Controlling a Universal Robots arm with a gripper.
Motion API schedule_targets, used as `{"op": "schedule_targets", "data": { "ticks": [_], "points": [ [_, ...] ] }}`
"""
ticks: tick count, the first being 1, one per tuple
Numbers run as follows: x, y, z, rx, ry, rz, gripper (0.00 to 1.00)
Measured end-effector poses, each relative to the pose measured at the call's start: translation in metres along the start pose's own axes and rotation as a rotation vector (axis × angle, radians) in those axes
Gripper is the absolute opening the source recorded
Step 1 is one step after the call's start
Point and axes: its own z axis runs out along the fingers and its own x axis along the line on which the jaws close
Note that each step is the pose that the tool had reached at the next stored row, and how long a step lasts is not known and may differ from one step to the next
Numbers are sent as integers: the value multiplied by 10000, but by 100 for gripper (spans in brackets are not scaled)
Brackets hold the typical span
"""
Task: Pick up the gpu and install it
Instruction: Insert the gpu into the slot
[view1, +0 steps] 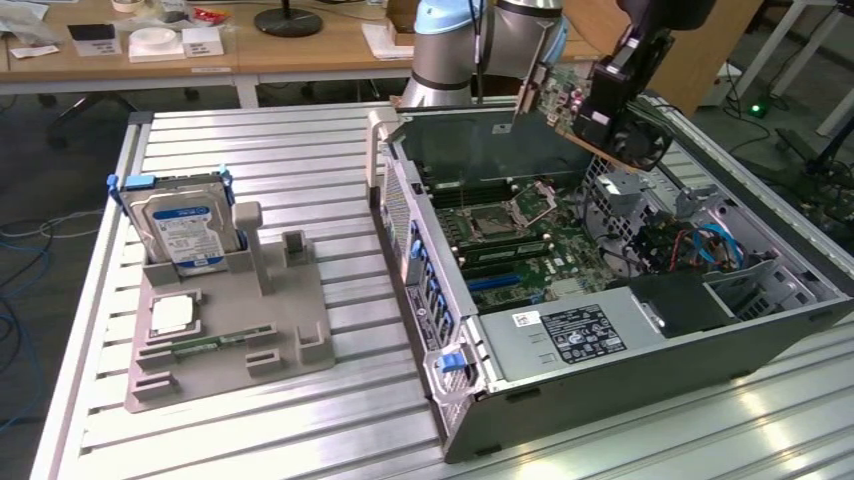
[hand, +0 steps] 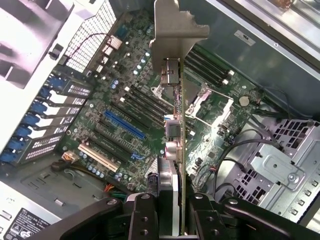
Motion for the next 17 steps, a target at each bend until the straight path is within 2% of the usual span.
{"op": "schedule_targets", "data": {
  "ticks": [11,15,17],
  "points": [
    [21,-33,-1,-3,15,-595,28],
    [57,-90,-3,-6,34,-1389,28],
    [62,-97,-3,-7,36,-1491,28]
  ]
}}
